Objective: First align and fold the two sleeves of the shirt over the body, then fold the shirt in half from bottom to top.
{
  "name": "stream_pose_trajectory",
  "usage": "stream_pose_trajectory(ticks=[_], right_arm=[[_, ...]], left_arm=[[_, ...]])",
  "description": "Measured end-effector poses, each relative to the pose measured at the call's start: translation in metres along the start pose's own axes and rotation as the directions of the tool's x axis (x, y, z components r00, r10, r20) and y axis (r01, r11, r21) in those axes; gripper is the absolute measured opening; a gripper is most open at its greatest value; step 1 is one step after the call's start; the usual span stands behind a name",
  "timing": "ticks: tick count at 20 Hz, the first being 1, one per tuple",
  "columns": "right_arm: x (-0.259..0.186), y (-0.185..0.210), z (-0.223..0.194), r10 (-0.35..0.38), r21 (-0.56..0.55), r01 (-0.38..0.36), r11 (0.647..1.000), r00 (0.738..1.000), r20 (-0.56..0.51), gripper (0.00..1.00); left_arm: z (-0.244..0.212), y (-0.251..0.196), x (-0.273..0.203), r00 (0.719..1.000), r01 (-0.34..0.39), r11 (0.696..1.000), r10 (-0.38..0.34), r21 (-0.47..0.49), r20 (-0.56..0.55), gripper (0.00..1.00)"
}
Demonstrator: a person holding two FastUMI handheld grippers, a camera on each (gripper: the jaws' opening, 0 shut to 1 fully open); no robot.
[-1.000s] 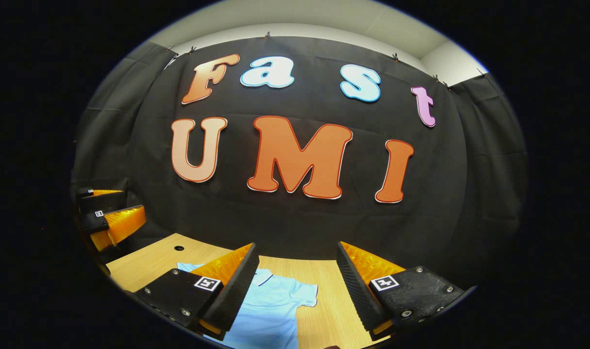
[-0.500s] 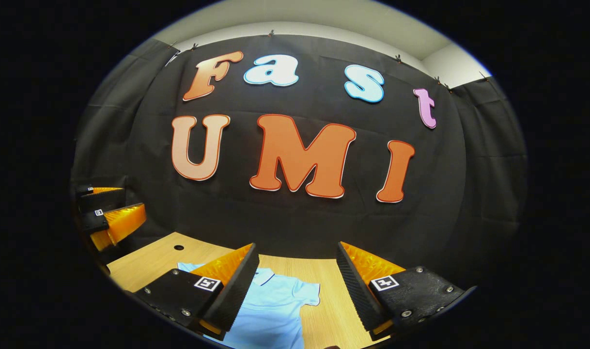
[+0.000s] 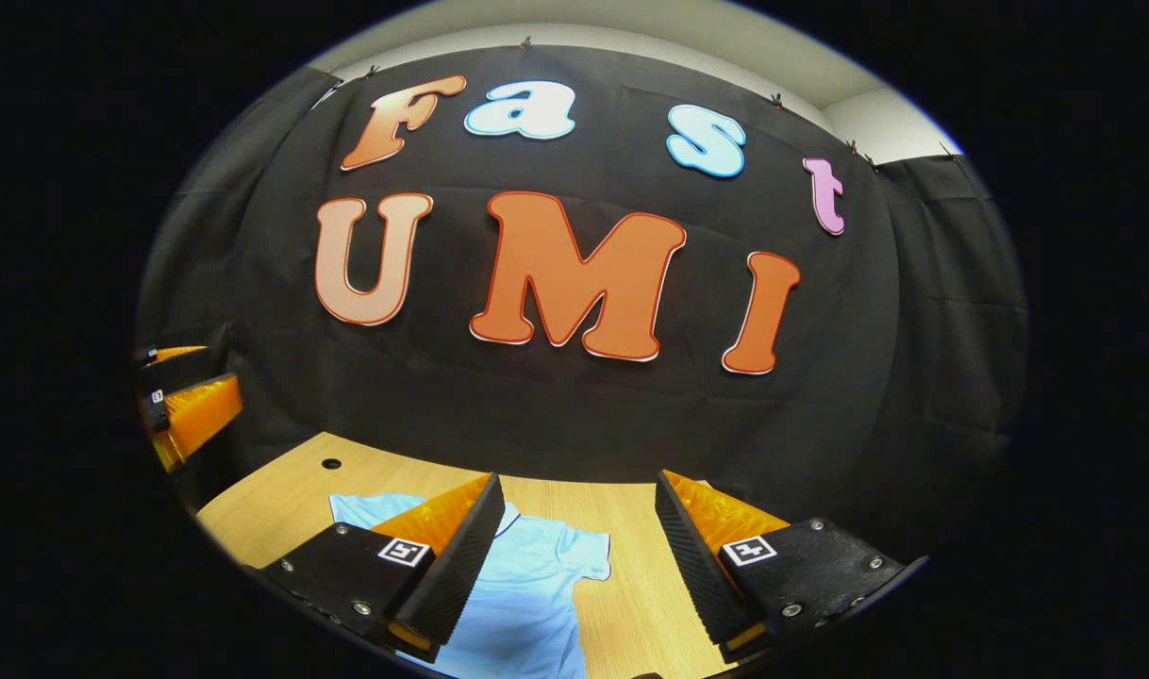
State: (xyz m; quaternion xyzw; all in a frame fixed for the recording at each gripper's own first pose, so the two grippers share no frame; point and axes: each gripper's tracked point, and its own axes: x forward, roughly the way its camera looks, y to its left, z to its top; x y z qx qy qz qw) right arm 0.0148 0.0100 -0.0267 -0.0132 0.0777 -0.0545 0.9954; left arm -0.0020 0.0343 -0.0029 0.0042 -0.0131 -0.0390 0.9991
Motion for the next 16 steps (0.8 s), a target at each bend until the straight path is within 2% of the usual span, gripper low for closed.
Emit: stream_pose_trajectory(ticks=[3, 7, 13, 16], right_arm=[[0.020, -0.005, -0.014, 0.011, 0.013, -0.010, 1.000, 0.998, -0.067, 0.97], [0.057, -0.012, -0.043, 0.035, 0.036, -0.029, 0.999, 0.984, -0.175, 0.97], [0.121, -0.025, -0.092, 0.075, 0.072, -0.052, 0.996, 0.929, -0.363, 0.95], [0.142, -0.033, -0.121, 0.093, 0.086, -0.059, 0.995, 0.884, -0.458, 0.94]], left_arm=[[0.000, 0.002, 0.006, 1.000, -0.012, 1.000, 0.012, -0.016, 0.002, 1.00], [0.000, 0.005, 0.011, 0.998, -0.069, 0.998, 0.069, 0.000, -0.006, 1.00], [0.001, 0.007, 0.017, 0.989, -0.150, 0.989, 0.150, 0.019, -0.007, 1.00], [-0.007, 0.006, 0.018, 0.981, -0.188, 0.982, 0.189, 0.034, -0.035, 1.00]])
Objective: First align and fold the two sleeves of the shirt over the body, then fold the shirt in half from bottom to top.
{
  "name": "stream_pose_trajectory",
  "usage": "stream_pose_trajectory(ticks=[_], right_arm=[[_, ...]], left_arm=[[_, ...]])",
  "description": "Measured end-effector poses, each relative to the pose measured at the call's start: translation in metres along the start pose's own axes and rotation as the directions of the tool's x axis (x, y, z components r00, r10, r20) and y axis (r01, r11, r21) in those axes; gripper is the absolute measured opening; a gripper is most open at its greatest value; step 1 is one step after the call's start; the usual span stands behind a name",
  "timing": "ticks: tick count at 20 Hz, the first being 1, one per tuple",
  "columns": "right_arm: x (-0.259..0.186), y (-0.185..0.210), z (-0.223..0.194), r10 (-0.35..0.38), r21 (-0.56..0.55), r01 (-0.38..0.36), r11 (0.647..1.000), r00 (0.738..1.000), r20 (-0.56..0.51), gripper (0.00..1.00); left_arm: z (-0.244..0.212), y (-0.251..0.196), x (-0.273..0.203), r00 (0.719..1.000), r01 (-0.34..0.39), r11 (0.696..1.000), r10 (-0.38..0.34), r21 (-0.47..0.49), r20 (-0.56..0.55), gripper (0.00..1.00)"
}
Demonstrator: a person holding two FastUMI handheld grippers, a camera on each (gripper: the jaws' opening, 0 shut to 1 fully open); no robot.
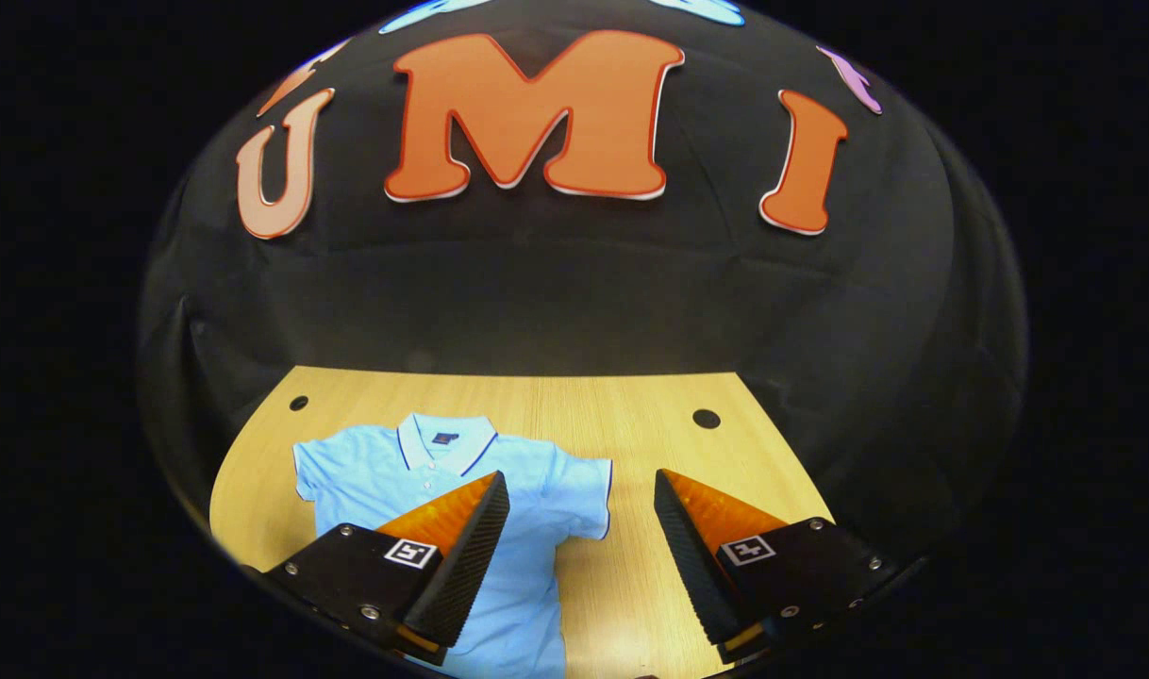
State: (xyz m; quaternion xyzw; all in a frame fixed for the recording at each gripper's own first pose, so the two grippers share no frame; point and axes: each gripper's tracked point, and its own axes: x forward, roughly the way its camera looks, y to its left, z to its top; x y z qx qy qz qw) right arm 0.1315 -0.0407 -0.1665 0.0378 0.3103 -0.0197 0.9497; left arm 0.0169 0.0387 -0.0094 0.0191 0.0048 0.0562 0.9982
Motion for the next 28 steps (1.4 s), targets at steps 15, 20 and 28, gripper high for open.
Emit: stream_pose_trajectory(ticks=[15, 20, 28], right_arm=[[0.148, -0.013, -0.083, 0.122, 0.145, -0.061, 0.988, 0.878, -0.463, 0.80], [0.176, -0.012, -0.115, 0.131, 0.175, -0.038, 0.984, 0.820, -0.557, 0.77], [0.200, -0.005, -0.147, 0.072, 0.100, -0.013, 0.995, 0.786, -0.614, 0.63]], left_arm=[[-0.044, 0.009, -0.012, 0.966, -0.192, 0.979, 0.201, 0.069, -0.165, 1.00], [-0.047, 0.004, -0.013, 0.957, -0.206, 0.973, 0.223, 0.105, -0.188, 1.00], [-0.048, -0.009, -0.011, 0.953, -0.191, 0.972, 0.217, 0.136, -0.213, 1.00]])
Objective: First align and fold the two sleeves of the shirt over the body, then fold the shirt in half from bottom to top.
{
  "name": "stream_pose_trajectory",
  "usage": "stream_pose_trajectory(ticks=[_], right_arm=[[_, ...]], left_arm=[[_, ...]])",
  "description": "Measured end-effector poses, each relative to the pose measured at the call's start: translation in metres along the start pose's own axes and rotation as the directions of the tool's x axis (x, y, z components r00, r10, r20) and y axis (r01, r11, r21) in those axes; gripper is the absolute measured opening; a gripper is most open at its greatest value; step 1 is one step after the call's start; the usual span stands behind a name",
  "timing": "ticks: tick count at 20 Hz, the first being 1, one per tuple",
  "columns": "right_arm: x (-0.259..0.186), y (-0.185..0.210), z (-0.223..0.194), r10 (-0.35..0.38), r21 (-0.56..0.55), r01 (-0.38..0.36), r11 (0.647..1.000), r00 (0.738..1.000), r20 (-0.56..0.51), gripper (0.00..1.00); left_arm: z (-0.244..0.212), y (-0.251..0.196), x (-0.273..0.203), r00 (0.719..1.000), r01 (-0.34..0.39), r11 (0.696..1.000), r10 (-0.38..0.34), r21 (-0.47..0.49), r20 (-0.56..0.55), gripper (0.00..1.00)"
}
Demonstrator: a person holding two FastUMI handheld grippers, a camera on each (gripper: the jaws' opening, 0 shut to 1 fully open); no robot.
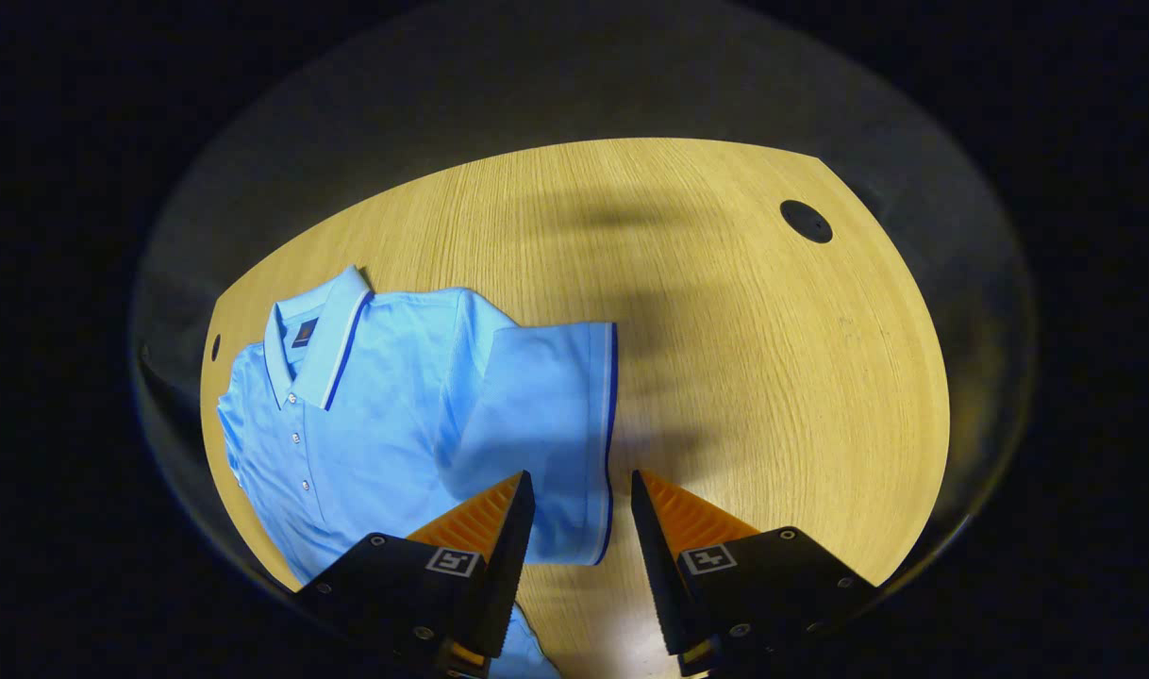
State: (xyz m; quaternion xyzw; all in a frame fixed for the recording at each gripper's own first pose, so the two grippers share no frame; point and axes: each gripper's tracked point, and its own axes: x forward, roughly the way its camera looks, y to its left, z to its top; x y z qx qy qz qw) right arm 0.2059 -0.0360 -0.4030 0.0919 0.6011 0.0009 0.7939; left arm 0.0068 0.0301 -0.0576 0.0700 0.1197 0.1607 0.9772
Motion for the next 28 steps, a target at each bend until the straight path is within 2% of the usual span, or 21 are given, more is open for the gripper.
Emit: stream_pose_trajectory(ticks=[1, 2, 5, 7, 8, 10, 12, 13, 17, 18, 21, 25, 26, 28], right_arm=[[0.004, 0.000, -0.001, -0.011, -0.013, 0.011, 1.000, 1.000, 0.001, 0.67], [0.002, -0.001, 0.001, -0.022, -0.031, 0.022, 0.999, 1.000, 0.004, 0.62], [0.005, -0.004, 0.003, -0.042, -0.034, 0.043, 0.999, 0.999, 0.009, 0.61], [0.005, -0.003, 0.002, -0.038, -0.045, 0.039, 0.998, 0.999, 0.015, 0.42], [0.005, -0.002, 0.003, -0.033, -0.046, 0.034, 0.998, 0.999, 0.018, 0.28], [0.005, 0.000, 0.004, -0.022, -0.044, 0.023, 0.999, 1.000, 0.021, 0.12], [0.002, 0.008, 0.004, 0.030, -0.012, -0.030, 0.999, 0.999, 0.013, 0.05], [-0.002, 0.013, 0.005, 0.059, -0.007, -0.059, 0.998, 0.998, 0.019, 0.04], [-0.021, 0.036, 0.013, 0.116, -0.123, -0.104, 0.987, 0.989, 0.095, 0.03], [-0.026, 0.044, 0.013, 0.142, -0.126, -0.129, 0.984, 0.985, 0.103, 0.03], [-0.042, 0.064, 0.021, 0.201, -0.133, -0.183, 0.974, 0.969, 0.141, 0.03], [-0.060, 0.088, 0.030, 0.237, -0.149, -0.212, 0.966, 0.954, 0.182, 0.03], [-0.063, 0.094, 0.032, 0.239, -0.149, -0.212, 0.966, 0.952, 0.190, 0.03], [-0.064, 0.107, 0.034, 0.243, -0.149, -0.216, 0.965, 0.950, 0.196, 0.03]], left_arm=[[0.000, 0.000, -0.001, 1.000, -0.002, 1.000, 0.002, 0.004, 0.000, 1.00], [0.002, 0.001, -0.001, 1.000, -0.005, 1.000, 0.005, 0.009, -0.001, 0.97], [-0.001, 0.002, -0.001, 1.000, -0.013, 1.000, 0.013, 0.009, -0.011, 0.98], [-0.004, 0.002, -0.003, 1.000, -0.016, 1.000, 0.016, 0.001, -0.024, 0.98], [-0.004, 0.002, -0.004, 1.000, -0.016, 1.000, 0.016, -0.002, -0.026, 1.00], [-0.003, 0.001, -0.004, 1.000, -0.016, 1.000, 0.016, -0.002, -0.025, 1.00], [-0.001, 0.002, -0.004, 1.000, -0.015, 1.000, 0.015, 0.006, -0.018, 1.00], [0.000, 0.002, -0.005, 1.000, -0.016, 1.000, 0.017, 0.011, -0.015, 1.00], [-0.002, 0.003, -0.004, 0.999, -0.033, 0.999, 0.034, 0.010, -0.025, 0.97], [-0.004, 0.004, -0.004, 0.999, -0.036, 0.999, 0.036, 0.007, -0.031, 1.00], [-0.008, 0.007, -0.002, 0.999, -0.042, 0.999, 0.042, 0.000, -0.027, 1.00], [-0.011, 0.026, 0.011, 0.999, -0.045, 0.999, 0.045, -0.005, -0.027, 1.00], [-0.013, 0.032, 0.017, 0.999, -0.044, 0.999, 0.044, -0.004, -0.028, 0.97], [-0.017, 0.040, 0.033, 0.999, -0.034, 0.999, 0.034, -0.003, -0.030, 1.00]])
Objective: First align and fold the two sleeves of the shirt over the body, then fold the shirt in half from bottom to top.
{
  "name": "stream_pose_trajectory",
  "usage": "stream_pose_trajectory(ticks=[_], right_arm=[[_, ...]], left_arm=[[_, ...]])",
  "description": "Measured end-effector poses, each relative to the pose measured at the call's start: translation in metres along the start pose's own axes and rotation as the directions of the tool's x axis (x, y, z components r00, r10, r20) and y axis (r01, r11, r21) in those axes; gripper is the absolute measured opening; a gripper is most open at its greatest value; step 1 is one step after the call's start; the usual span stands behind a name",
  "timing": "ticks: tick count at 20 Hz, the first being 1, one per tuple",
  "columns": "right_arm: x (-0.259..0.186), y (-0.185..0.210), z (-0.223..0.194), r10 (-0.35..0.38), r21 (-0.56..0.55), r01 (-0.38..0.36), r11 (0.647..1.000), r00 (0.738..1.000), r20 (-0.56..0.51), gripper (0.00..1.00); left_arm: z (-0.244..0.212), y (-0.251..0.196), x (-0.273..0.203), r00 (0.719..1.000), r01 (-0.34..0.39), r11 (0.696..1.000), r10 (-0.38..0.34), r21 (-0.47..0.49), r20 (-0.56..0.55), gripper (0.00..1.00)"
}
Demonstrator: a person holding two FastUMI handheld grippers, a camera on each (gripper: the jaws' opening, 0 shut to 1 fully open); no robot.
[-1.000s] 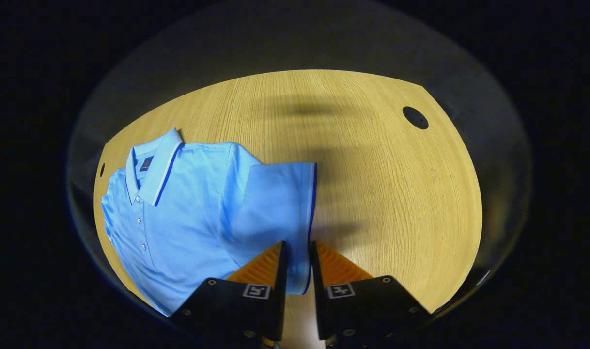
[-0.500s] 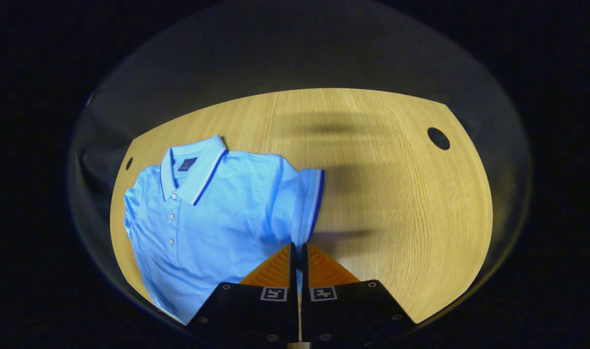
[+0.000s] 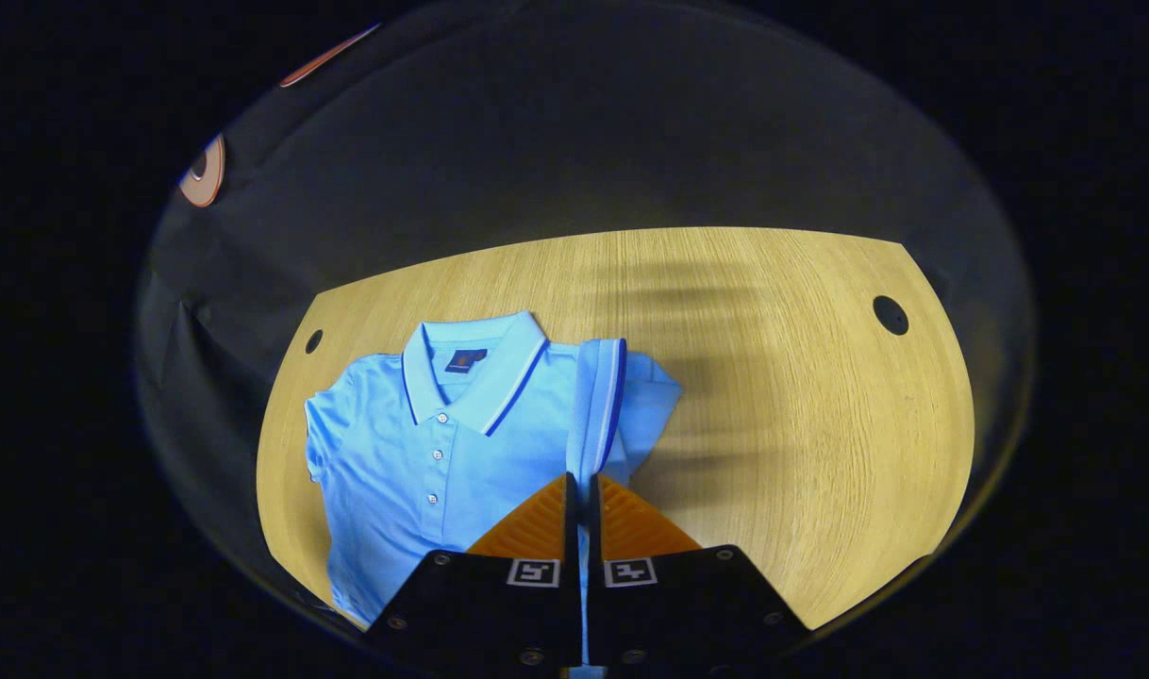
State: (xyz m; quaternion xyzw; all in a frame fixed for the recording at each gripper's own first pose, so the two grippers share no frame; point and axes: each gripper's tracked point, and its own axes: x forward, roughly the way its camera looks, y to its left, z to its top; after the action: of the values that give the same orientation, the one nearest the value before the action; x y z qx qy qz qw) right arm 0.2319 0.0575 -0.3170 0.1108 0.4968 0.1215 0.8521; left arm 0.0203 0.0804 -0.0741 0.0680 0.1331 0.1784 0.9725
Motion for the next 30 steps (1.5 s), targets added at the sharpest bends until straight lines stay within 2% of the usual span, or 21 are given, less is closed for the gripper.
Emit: stream_pose_trajectory(ticks=[3, 4, 6, 7, 8, 11, 15, 16, 18, 19, 20, 22, 27, 29, 30], right_arm=[[0.003, 0.035, 0.001, 0.046, 0.033, -0.047, 0.998, 0.999, 0.014, 0.05], [0.004, 0.045, -0.001, 0.057, 0.042, -0.058, 0.997, 0.998, 0.014, 0.10], [0.005, 0.062, -0.002, 0.074, 0.060, -0.074, 0.995, 0.997, 0.016, 0.11], [0.004, 0.067, -0.003, 0.071, 0.065, -0.072, 0.995, 0.997, 0.018, 0.24], [0.001, 0.069, -0.006, 0.067, 0.059, -0.068, 0.996, 0.998, 0.020, 0.17], [-0.016, 0.064, -0.006, 0.013, 0.012, -0.014, 1.000, 0.998, 0.054, 0.22], [-0.044, 0.053, -0.011, -0.045, -0.024, 0.048, 0.999, 0.993, 0.108, 0.48], [-0.050, 0.052, -0.015, -0.050, -0.016, 0.052, 0.999, 0.992, 0.118, 0.52], [-0.063, 0.047, -0.022, -0.064, 0.007, 0.064, 0.998, 0.988, 0.139, 0.71], [-0.069, 0.042, -0.024, -0.081, 0.015, 0.080, 0.997, 0.985, 0.155, 0.73], [-0.076, 0.038, -0.029, -0.098, 0.022, 0.096, 0.995, 0.980, 0.171, 0.88], [-0.089, 0.030, -0.038, -0.133, 0.042, 0.127, 0.991, 0.971, 0.199, 0.94], [-0.116, 0.021, -0.066, -0.195, 0.108, 0.173, 0.979, 0.949, 0.247, 0.96], [-0.127, 0.019, -0.078, -0.211, 0.127, 0.184, 0.975, 0.944, 0.253, 0.96], [-0.132, 0.017, -0.083, -0.221, 0.132, 0.192, 0.972, 0.942, 0.254, 0.96]], left_arm=[[-0.015, 0.005, 0.026, 0.998, 0.057, 0.998, -0.057, -0.028, -0.018, 1.00], [-0.022, 0.004, 0.037, 0.996, 0.083, 0.996, -0.084, -0.045, -0.034, 1.00], [-0.036, 0.003, 0.060, 0.987, 0.137, 0.987, -0.143, -0.088, -0.069, 1.00], [-0.044, 0.003, 0.072, 0.981, 0.162, 0.981, -0.171, -0.108, -0.088, 0.97], [-0.051, 0.002, 0.084, 0.974, 0.183, 0.975, -0.197, -0.126, -0.112, 1.00], [-0.075, -0.003, 0.116, 0.944, 0.237, 0.954, -0.270, -0.182, -0.188, 1.00], [-0.108, -0.012, 0.152, 0.891, 0.287, 0.933, -0.343, -0.217, -0.297, 1.00], [-0.115, -0.016, 0.159, 0.875, 0.294, 0.928, -0.357, -0.228, -0.326, 1.00], [-0.132, -0.025, 0.175, 0.834, 0.309, 0.912, -0.396, -0.269, -0.384, 1.00], [-0.140, -0.028, 0.181, 0.811, 0.316, 0.904, -0.415, -0.289, -0.412, 1.00], [-0.148, -0.031, 0.188, 0.790, 0.317, 0.900, -0.426, -0.301, -0.442, 0.99], [-0.171, -0.040, 0.204, 0.748, 0.314, 0.900, -0.431, -0.303, -0.504, 0.98], [-0.224, -0.056, 0.226, 0.625, 0.296, 0.901, -0.434, -0.318, -0.649, 0.98], [-0.242, -0.059, 0.233, 0.585, 0.281, 0.910, -0.414, -0.304, -0.698, 0.98], [-0.251, -0.061, 0.238, 0.574, 0.269, 0.916, -0.400, -0.298, -0.714, 0.98]])
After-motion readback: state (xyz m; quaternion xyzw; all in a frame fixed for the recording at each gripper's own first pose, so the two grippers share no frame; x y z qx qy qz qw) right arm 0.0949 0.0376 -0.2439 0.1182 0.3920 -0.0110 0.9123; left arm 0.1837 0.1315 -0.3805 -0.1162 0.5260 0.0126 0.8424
